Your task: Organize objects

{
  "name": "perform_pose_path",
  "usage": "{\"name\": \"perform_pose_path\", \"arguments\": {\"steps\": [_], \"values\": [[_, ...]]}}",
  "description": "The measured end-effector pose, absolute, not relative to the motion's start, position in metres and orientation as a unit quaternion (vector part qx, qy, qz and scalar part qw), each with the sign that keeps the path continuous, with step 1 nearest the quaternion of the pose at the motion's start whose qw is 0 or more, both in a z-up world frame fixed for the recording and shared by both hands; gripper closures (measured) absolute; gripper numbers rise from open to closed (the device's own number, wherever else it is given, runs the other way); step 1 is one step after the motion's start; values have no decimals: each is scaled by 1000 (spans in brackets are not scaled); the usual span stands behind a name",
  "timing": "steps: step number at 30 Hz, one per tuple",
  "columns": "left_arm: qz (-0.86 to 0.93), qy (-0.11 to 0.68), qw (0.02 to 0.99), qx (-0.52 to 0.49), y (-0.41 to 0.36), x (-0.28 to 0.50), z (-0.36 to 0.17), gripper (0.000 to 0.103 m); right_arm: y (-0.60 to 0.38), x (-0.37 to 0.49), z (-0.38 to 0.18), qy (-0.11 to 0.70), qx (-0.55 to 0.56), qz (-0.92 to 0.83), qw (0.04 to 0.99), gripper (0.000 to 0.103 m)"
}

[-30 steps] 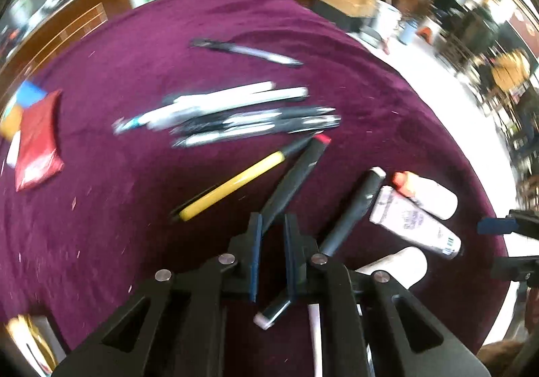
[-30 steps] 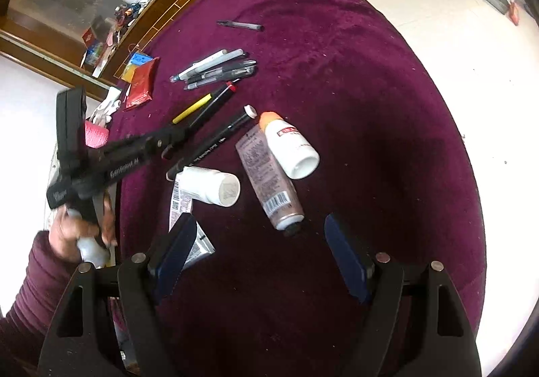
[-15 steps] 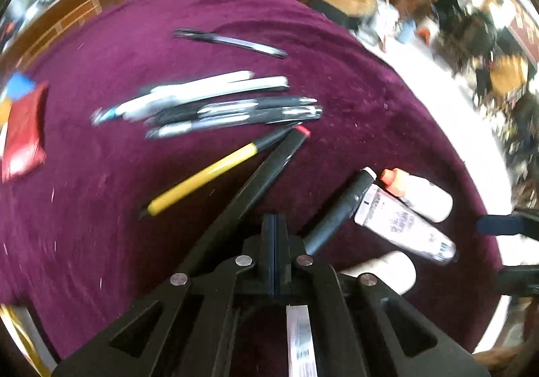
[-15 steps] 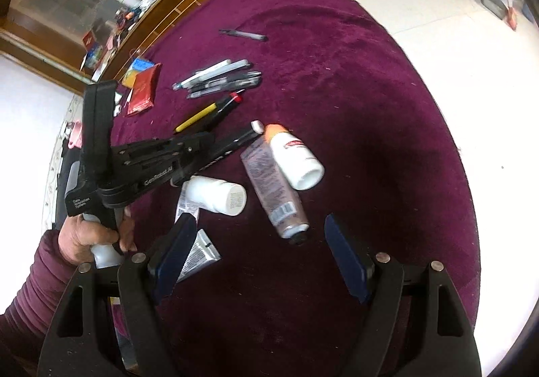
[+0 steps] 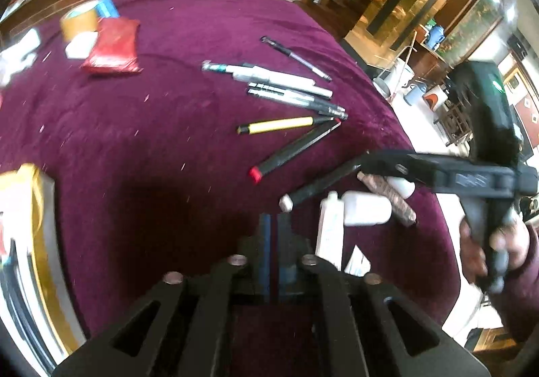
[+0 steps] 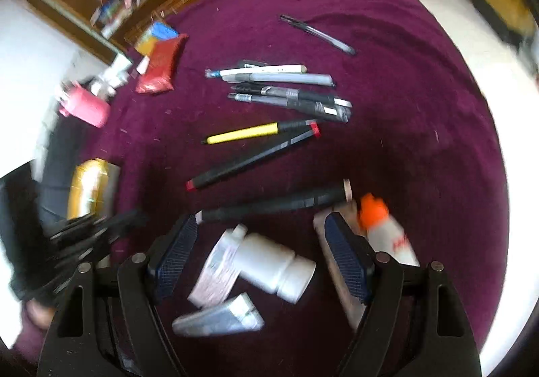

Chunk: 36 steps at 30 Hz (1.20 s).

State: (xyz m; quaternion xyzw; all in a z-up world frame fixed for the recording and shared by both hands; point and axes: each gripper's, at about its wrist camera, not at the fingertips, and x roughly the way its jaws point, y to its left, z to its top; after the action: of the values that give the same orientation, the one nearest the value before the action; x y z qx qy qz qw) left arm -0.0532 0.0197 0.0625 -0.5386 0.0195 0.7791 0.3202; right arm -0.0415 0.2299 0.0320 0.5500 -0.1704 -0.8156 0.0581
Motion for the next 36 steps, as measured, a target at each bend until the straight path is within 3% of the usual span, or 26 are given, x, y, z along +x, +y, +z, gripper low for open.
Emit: {"name": "perform_pose_path", "arguments": {"steps": [2,4,7,9,11,12,15,19,24,28,36], "values": [[780,14,323,-536,7,-44,66,80,211,-50,29,-83,561,-820,75,24],[780,8,327,-533,1,-38,67,79,190,-54,23,34,569,-817,94,24],[783,-1,323,-532,-10,-34,68,79,174,-57,9,133,575,-798,118,27],[784,-10,320,-531,-17,-33,68,79,172,-62,10,157,565,-800,128,29],[786,-21,312,-534,-27,-33,67,79,171,-72,3,161,584,-786,124,44],[786,-28,309,-535,-30,-34,67,79,170,-77,-2,161,596,-777,123,58],[787,-42,301,-536,-37,-34,64,79,164,-86,1,141,602,-774,133,70],[786,-48,298,-540,-37,-36,60,79,152,-84,5,170,583,-783,136,70],[783,-53,305,-540,-26,-39,60,77,172,-90,9,79,600,-784,139,73],[783,-34,308,-540,-8,-46,60,76,191,-84,14,-33,617,-770,157,89],[781,5,330,-531,43,-76,64,69,263,-37,23,-240,579,-765,150,90]]}}
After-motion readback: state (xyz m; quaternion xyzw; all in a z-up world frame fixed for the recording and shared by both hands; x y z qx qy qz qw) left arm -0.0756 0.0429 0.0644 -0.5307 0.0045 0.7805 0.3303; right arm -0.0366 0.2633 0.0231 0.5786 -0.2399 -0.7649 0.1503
